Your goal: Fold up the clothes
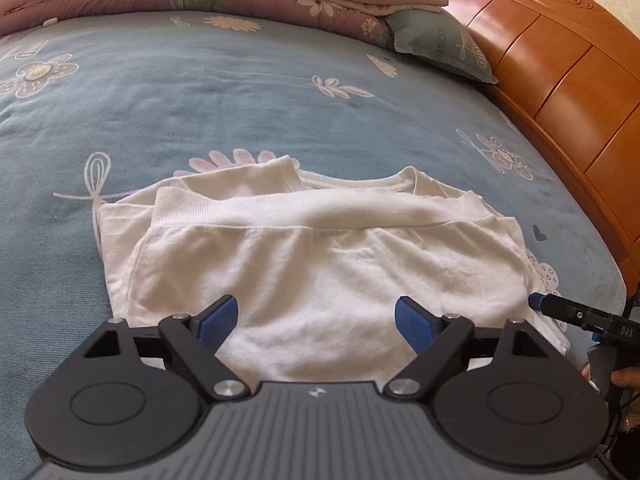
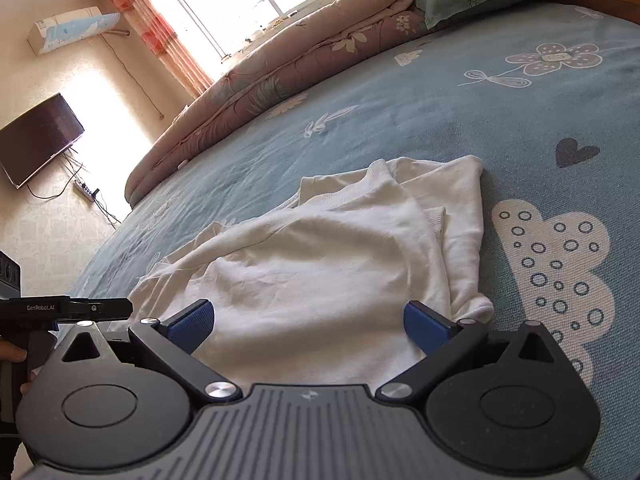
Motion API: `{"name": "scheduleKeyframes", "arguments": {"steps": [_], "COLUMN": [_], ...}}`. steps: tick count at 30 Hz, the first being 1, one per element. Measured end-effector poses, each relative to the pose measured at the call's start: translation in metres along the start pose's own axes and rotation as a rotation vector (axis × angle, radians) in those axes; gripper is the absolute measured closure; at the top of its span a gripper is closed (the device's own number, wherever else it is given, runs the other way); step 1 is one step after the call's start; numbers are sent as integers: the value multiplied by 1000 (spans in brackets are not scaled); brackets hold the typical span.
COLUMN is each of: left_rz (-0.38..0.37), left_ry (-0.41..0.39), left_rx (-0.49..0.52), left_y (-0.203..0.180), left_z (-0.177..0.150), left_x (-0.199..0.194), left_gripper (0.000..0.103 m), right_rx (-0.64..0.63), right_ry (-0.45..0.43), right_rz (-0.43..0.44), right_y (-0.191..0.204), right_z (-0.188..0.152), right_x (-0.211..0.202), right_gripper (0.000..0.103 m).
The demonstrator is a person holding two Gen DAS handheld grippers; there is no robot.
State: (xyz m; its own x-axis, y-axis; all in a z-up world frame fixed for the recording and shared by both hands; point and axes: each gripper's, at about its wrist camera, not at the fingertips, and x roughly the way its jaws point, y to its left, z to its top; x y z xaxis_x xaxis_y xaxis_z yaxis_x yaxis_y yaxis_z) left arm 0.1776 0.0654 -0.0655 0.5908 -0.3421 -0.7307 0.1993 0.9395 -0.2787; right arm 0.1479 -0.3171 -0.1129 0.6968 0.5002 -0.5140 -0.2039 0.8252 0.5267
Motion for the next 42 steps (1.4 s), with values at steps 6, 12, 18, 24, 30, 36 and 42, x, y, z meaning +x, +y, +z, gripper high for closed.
{"name": "scheduleKeyframes", "arguments": {"steps": [6, 12, 18, 24, 30, 36, 42], "left_rz": [34, -13, 3, -24, -172, -184, -188], "left_ry": [39, -40, 14, 2, 39, 184, 196], "left_rx": [-116, -94, -139, -141, -270, -366, -348], "left_y": [38, 35, 50, 54, 69, 73, 71], "left_z": [4, 23, 34, 36, 10, -48, -55], "left_x": [17, 4, 35, 11, -24, -25, -47], "left_gripper": [18, 18, 18, 18, 18, 18, 18], "right_rx": [-81, -64, -74, -84, -90, -88, -109], "right_ry": [-2, -14, -17, -13, -15, -11, 8], "right_rz": [-40, -32, -40, -46, -52, -70, -106], "right_y": [10, 8, 10, 11, 12, 15, 21], "right_z": [-6, -6, -7, -7, -8, -7, -5], "right_x": [3, 1, 2, 2, 3, 4, 8], "right_gripper": [0, 0, 0, 0, 0, 0, 0]}}
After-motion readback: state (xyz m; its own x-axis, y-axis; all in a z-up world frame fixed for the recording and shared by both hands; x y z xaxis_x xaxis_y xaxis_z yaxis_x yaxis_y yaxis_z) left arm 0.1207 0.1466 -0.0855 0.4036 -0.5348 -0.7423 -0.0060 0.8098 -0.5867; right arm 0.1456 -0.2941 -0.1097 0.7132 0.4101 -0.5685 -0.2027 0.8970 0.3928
